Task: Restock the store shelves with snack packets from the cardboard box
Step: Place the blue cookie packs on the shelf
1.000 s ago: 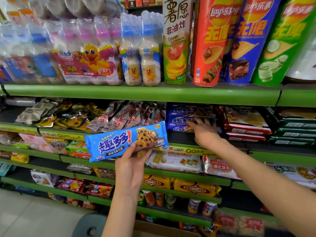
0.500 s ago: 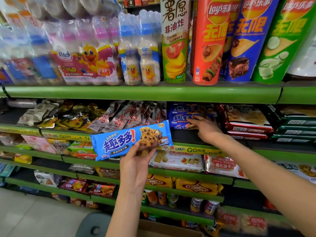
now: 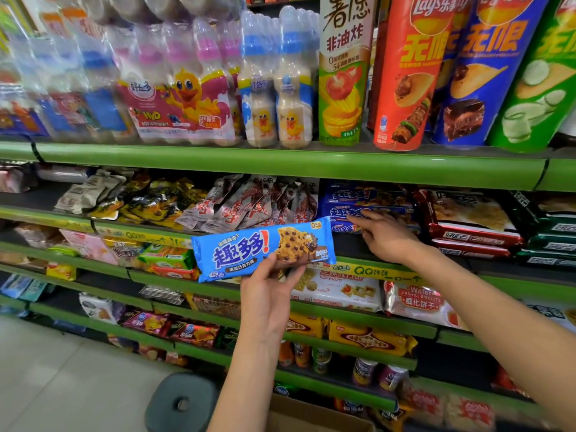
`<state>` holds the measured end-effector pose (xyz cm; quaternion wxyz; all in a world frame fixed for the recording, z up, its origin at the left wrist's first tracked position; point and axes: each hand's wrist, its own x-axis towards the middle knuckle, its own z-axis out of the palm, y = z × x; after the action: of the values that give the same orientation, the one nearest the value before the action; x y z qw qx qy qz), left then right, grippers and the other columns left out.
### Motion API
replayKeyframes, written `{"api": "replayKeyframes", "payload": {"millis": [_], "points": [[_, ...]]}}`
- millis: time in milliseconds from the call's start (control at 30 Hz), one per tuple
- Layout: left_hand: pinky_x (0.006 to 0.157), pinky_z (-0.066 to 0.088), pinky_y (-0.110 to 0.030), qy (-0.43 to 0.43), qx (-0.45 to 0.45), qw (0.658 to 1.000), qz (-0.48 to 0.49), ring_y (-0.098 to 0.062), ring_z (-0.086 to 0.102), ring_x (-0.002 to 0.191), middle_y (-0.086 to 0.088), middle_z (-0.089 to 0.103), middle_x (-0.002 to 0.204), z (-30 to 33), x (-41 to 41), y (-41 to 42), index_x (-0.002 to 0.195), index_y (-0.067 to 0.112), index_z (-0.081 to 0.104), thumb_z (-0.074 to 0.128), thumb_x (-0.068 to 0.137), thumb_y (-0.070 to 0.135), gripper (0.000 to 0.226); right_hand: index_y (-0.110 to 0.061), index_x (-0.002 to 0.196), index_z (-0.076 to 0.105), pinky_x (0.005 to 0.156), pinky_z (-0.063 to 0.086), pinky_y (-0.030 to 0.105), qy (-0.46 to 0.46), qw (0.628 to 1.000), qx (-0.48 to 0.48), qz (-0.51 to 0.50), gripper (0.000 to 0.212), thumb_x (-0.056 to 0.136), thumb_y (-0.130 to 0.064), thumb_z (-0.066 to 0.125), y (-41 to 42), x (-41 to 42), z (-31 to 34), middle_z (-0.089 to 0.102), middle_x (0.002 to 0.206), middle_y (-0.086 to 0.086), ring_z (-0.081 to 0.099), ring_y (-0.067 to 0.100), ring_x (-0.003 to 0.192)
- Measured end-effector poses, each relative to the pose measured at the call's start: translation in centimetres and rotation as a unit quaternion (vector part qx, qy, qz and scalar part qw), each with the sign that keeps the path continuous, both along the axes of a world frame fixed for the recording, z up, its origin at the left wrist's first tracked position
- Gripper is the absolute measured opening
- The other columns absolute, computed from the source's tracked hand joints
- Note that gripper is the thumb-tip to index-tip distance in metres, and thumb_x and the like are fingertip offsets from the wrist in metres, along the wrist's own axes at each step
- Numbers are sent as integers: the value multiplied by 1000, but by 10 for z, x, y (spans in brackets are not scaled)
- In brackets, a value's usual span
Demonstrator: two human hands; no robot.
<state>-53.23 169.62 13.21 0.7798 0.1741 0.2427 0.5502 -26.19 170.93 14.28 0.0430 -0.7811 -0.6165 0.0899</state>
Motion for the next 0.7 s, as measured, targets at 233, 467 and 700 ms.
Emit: {"api": "replayKeyframes", "payload": {"millis": [233,467,700], "points": [[79,60,-51,-5,6,1000,-11,-45,64,115,-31,56,135,-2,-2,-1,132,3,44,62,88,6,48,-36,150,35,111,31,27,256,937,234,50,64,94,-17,60,-36,-40,14,41,149,-6,42,4,133],[88,57,-58,4,27,999,-37,-45,64,115,-29,62,117,-3,5,-4,126,-3,51,59,88,3,40,-51,151,17,110,34,29,170,949,200,176,94,78,-47,75,-67,-81,29,16,155,-31,24,-5,143],[81,59,-48,48,96,993,-53,-32,69,106,-18,69,113,-1,4,-5,122,9,57,69,81,3,43,-26,145,41,87,46,27,140,957,230,110,81,75,-20,82,-69,-71,31,39,130,-16,52,11,113]]}}
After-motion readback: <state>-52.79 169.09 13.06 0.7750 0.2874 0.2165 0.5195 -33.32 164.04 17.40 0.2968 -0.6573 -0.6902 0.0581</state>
